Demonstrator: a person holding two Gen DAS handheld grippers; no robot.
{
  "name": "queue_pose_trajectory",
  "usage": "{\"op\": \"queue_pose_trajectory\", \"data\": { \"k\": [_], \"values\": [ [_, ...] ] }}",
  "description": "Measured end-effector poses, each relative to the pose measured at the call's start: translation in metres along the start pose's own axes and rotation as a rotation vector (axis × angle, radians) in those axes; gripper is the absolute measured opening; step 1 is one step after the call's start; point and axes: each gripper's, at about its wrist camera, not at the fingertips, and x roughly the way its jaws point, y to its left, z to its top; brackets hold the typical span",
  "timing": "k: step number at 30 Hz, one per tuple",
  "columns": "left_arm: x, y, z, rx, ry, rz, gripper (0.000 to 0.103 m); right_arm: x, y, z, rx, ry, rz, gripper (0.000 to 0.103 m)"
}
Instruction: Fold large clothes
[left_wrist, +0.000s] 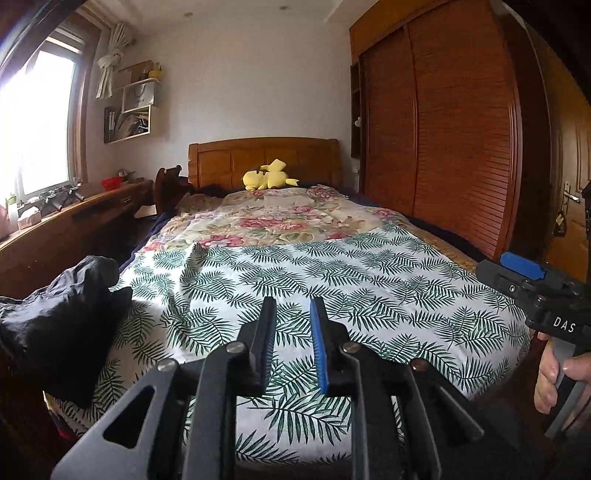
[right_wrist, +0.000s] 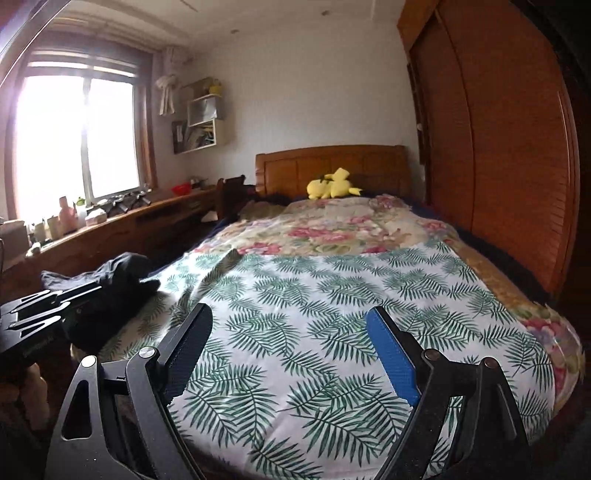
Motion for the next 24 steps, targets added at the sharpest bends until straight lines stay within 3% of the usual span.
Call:
{"op": "queue_pose_trajectory", "data": {
  "k": [24],
  "values": [
    [-0.0054,0.0041,-0.0029,-0.017,-0.017,0.016,0.019,-0.0023,-0.0002,-0.0024,-0.001,-0.007,-0.009,0.087]
  ]
}}
